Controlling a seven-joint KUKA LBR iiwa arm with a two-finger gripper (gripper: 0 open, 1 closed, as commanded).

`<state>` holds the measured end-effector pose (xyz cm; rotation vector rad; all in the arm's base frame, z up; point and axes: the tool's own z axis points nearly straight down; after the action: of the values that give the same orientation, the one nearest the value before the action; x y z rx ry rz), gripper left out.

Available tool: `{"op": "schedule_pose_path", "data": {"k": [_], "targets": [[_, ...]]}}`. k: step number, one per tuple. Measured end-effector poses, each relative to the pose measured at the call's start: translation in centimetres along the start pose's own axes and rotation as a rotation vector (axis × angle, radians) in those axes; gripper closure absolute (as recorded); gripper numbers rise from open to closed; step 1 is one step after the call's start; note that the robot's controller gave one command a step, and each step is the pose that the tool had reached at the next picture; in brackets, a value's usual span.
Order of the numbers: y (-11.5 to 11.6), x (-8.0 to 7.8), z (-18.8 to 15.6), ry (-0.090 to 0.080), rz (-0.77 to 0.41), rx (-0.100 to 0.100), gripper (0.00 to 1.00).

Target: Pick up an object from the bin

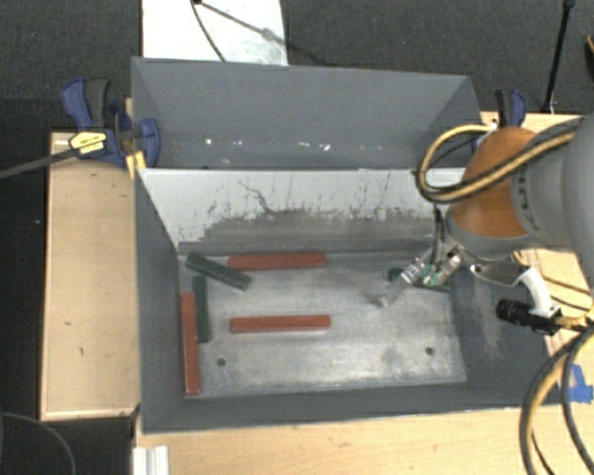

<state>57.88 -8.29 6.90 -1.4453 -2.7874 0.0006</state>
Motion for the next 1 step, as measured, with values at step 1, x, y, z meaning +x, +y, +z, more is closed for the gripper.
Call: {"op": "schedule_pose_path", "data": {"k": [1], "targets": [[0.77, -0.64, -0.14, -0.006, 0.128, -0.006, 0.00]]}}
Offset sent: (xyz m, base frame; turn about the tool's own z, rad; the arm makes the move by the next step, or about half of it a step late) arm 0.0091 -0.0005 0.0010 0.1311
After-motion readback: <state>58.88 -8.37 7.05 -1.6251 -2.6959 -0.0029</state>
